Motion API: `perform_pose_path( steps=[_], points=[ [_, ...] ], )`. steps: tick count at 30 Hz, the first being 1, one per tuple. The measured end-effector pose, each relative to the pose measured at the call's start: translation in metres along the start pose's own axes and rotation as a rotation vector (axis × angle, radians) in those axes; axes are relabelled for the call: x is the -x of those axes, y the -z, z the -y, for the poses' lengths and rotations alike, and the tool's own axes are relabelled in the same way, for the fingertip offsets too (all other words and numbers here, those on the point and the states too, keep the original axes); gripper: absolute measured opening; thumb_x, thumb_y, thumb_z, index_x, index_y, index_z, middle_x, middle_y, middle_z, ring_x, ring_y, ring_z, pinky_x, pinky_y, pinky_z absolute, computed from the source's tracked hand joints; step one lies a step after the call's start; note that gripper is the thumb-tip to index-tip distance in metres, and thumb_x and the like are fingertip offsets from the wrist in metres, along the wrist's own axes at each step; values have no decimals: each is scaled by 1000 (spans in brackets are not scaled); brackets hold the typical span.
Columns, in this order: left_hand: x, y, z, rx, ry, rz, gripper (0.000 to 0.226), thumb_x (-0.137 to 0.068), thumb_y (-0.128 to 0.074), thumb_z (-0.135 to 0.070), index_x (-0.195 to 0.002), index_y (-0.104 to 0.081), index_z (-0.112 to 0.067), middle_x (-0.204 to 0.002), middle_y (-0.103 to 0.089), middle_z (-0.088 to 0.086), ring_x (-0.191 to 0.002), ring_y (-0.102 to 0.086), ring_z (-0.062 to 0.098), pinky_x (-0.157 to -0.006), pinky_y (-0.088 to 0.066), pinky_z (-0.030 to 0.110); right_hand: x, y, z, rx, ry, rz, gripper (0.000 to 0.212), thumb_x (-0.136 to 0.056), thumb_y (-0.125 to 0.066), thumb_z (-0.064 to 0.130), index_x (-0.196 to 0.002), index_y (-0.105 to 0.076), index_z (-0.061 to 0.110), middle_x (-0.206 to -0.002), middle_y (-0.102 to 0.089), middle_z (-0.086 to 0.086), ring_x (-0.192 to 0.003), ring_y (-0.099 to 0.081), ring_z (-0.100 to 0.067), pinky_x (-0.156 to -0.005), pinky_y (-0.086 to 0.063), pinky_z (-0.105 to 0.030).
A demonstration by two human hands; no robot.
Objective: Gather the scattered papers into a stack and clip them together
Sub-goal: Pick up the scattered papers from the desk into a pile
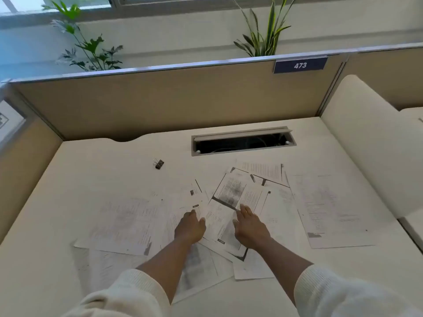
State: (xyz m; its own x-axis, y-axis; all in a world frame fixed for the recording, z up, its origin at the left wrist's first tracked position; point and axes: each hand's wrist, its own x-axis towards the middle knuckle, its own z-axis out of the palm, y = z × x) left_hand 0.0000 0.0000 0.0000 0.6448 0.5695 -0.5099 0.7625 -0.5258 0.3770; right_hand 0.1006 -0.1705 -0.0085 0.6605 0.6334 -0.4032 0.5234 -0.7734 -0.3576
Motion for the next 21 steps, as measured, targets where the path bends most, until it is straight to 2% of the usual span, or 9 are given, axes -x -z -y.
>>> perform_pose_path(
  steps=[3, 6, 13, 15, 18, 21],
  points=[
    [-1, -7, 3, 13, 52, 56, 64, -101, -35, -43, -155, -22, -11, -160, -24, 9, -143, -33, 26, -112, -32, 38, 1, -6, -6, -1, -36, 90, 58, -104, -19, 39, -154, -16, 8, -164, 0, -4, -151, 0, -20, -120, -13, -41],
    [-1, -15, 5, 15, 80, 87, 64, -100, -41, -43, -154, -26, -12, -157, -27, 10, -140, -37, 26, -109, -37, 38, 3, -12, -12, 29, -54, 181, 59, -104, -20, 38, -153, -17, 7, -164, 0, -6, -151, -1, -21, -120, -17, -42],
    [-7, -20, 2, 57, 98, 79, 65, -95, -53, -42, -150, -31, -13, -147, -32, 11, -128, -48, 27, -102, -46, 39, 3, -15, -19, 99, -47, 257, 56, -103, -22, 37, -151, -22, 7, -164, -3, -6, -150, -8, -22, -115, -26, -48],
    [-8, -22, 3, 89, 109, 95, 66, -94, -55, -44, -148, -34, -14, -145, -40, 10, -125, -51, 27, -99, -48, 38, 2, -14, -20, 93, -42, 264, 52, -101, -24, 34, -144, -32, 6, -161, -14, -9, -145, -20, -25, -110, -32, -48],
    [-9, -23, 1, 197, 94, 111, 54, -94, -57, -40, -140, -46, -14, -136, -58, 5, -116, -59, 24, -91, -48, 30, -1, -14, -21, -27, -83, 207, 44, -98, -32, 32, -132, -46, 9, -142, -42, -8, -131, -43, -26, -104, -40, -42],
    [-10, -24, -2, 335, 99, 83, 37, -96, -57, -26, -130, -57, -12, -127, -64, 5, -104, -61, 22, -89, -52, 31, -2, -10, -22, -195, -175, 82, 46, -96, -43, 31, -138, -47, 13, -143, -49, -5, -131, -46, -25, -105, -38, -36]
  ],
)
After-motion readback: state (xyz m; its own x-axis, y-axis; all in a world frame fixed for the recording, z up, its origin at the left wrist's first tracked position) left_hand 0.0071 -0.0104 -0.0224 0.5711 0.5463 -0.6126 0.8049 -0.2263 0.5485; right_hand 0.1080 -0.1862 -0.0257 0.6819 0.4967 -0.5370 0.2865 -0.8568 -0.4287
